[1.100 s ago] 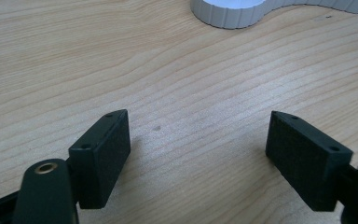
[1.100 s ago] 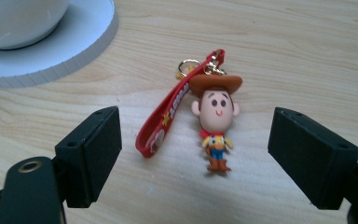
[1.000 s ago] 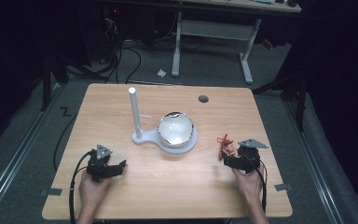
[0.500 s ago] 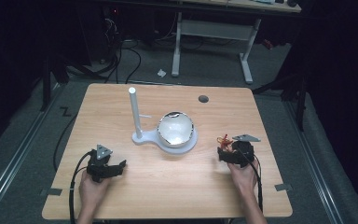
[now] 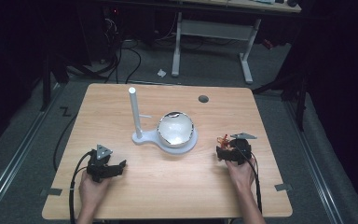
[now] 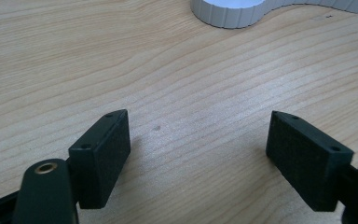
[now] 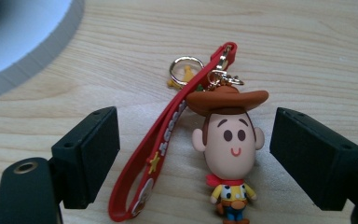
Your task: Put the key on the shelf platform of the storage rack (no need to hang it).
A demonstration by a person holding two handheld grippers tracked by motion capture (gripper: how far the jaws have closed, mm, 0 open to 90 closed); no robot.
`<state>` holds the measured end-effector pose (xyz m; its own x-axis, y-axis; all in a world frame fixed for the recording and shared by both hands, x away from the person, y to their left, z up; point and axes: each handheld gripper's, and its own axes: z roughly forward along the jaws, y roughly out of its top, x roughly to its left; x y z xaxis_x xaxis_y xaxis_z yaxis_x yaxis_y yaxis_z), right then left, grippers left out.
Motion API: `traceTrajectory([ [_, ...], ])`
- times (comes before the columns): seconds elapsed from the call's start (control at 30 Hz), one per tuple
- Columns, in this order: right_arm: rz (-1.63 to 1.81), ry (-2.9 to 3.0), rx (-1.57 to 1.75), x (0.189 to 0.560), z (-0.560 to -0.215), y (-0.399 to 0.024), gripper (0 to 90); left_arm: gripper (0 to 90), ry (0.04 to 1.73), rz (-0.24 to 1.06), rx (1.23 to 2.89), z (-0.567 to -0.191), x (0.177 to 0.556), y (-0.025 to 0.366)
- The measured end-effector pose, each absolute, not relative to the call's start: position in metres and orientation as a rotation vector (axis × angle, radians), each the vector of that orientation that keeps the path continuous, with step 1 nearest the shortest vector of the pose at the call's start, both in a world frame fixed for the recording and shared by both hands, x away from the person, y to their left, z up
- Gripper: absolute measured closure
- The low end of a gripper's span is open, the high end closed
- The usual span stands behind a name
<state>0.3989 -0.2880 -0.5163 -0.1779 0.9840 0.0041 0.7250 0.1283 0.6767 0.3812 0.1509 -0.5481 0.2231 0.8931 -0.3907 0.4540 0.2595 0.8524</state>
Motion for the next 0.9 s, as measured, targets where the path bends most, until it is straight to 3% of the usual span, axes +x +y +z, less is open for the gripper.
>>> traceTrajectory([
  [0.13, 0.733, 1.964, 1.658, 0.4026, -0.5209, -0.2890, 18.4, 21.7, 1.400, 0.488, 1.369, -0.5480, 0.3809, 0.1507],
  [0.67, 0.704, 1.955, 1.617, 0.4022, -0.5215, -0.2932, 49.4, 21.9, 1.401, 0.489, 1.367, -0.5480, 0.3811, 0.1509],
  [0.9, 0.698, 1.978, 1.597, 0.4024, -0.5204, -0.2935, 51.4, 21.7, 1.400, 0.489, 1.368, -0.5480, 0.3810, 0.1509],
])
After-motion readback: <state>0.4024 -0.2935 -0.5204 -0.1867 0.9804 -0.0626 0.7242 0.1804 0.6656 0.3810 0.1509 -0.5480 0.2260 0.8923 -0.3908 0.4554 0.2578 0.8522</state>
